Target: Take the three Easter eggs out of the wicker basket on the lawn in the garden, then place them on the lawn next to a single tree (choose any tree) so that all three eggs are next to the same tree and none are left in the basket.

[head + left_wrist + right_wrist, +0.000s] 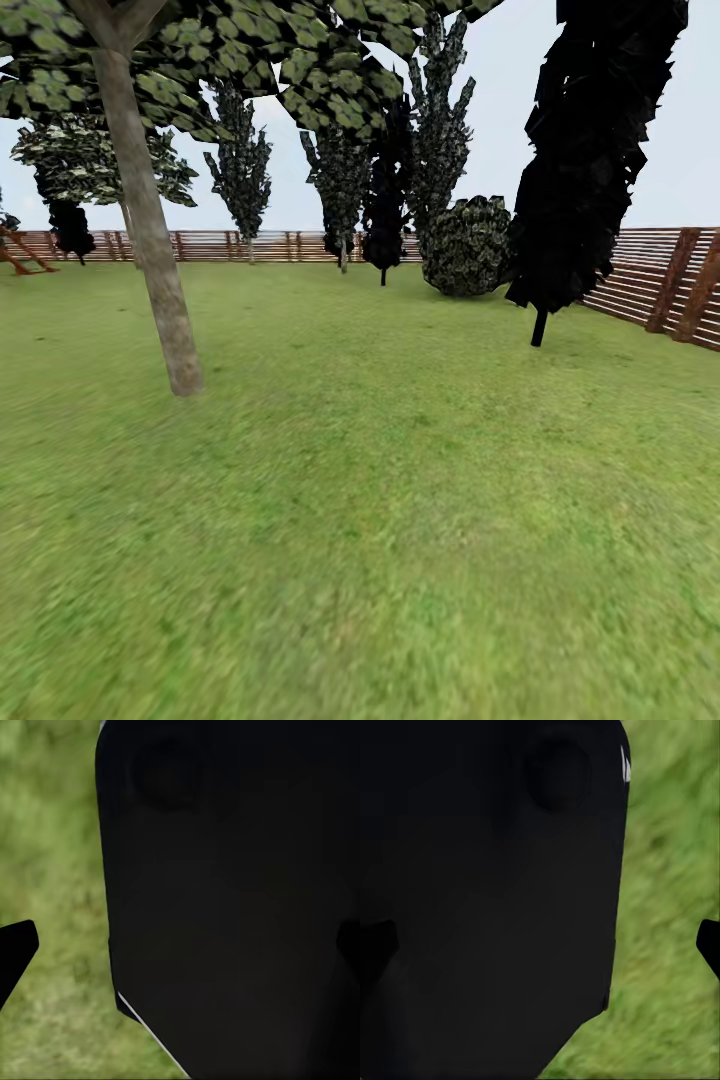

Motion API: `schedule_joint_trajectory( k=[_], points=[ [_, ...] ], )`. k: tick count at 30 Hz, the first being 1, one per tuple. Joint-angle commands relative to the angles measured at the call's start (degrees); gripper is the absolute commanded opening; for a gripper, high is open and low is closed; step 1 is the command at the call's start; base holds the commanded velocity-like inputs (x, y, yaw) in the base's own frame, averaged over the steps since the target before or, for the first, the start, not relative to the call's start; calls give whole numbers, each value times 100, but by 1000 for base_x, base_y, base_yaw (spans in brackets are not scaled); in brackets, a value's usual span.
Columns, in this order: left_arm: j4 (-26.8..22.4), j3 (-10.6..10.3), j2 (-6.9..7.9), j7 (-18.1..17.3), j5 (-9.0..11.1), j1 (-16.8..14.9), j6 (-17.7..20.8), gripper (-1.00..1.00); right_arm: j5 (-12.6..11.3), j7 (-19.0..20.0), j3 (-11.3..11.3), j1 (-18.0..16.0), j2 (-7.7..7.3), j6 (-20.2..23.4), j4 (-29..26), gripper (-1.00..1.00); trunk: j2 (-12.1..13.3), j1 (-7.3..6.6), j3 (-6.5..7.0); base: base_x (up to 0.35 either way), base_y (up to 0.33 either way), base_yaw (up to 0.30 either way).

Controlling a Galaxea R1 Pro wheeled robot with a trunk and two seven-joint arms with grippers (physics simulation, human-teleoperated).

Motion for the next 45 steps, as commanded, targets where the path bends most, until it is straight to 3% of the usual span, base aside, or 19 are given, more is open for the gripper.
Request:
schedule_joint_trajectory(
  k=[1,8,22,32,45],
  points=[
    [-33,9,11,0,18,33,-33,100,33,0,33,-34,-24,-9,-33,100,-2,0,-3,0,0,0],
    [-144,17,17,0,17,52,-53,100,35,-24,35,-242,-29,-123,-118,100,-2,0,-3,0,0,0],
    [-149,17,14,-1,17,52,-53,100,42,-1,50,-248,-21,-123,-108,100,-2,0,-3,0,0,0],
    [-390,12,11,-6,17,52,-53,100,410,9,45,-247,-20,-138,-119,100,-2,0,-3,0,0,0],
    [-440,20,-23,-45,17,52,-6,100,445,0,40,-247,2,-141,-115,100,-2,0,-3,0,0,0]
  ],
)
